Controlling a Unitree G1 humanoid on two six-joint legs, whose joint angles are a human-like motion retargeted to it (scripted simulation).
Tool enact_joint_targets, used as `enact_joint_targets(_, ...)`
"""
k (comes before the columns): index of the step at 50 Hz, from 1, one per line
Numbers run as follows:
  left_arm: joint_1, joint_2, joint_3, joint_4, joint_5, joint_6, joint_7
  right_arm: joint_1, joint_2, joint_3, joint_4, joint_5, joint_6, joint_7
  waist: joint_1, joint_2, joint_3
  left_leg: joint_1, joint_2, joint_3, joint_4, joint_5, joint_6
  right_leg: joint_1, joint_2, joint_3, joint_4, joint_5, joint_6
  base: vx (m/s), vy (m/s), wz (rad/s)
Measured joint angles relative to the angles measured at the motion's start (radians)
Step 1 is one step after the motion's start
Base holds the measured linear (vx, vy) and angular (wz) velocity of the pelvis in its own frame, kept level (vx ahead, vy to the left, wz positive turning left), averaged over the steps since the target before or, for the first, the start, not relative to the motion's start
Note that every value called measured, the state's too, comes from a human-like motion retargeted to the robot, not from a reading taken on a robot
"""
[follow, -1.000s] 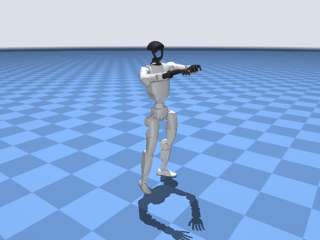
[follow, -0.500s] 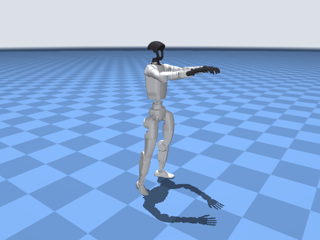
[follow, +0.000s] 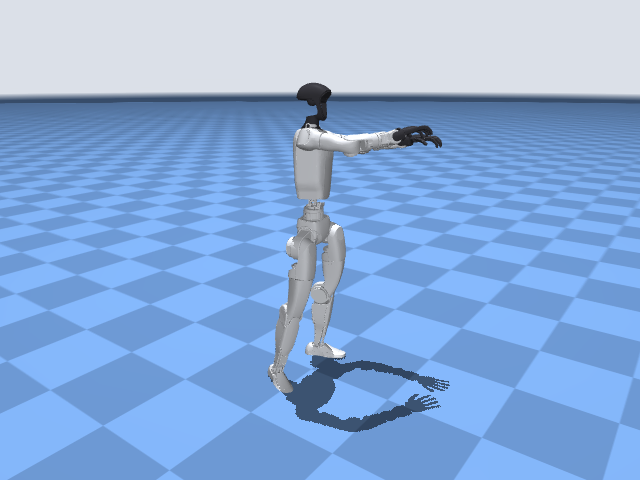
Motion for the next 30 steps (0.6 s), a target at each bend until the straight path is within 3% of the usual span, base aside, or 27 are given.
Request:
enact_joint_targets(13, -0.033, 0.002, -0.010, 0.035, -0.024, 0.004, 0.040, -0.032, 0.095, -0.003, 0.065, 0.033, 0.011, -0.087, 0.035, -0.006, 0.010, 0.001, -0.001, -0.004, 0.001, -0.004, 0.006, 0.002, -0.003, -0.005, 0.005, 0.003, 0.000, 0.00, 0.00, 0.00)
enact_joint_targets(30, -0.019, -0.024, -0.017, -0.014, 0.024, 0.011, 0.047, 0.054, -0.048, -0.029, -0.007, -0.002, 0.024, -0.049, -0.056, 0.035, 0.013, 0.033, -0.003, 0.063, 0.005, -0.016, 0.010, -0.015, -0.010, 0.064, 0.022, 0.006, 0.002, -0.01, 0.01, -0.16)
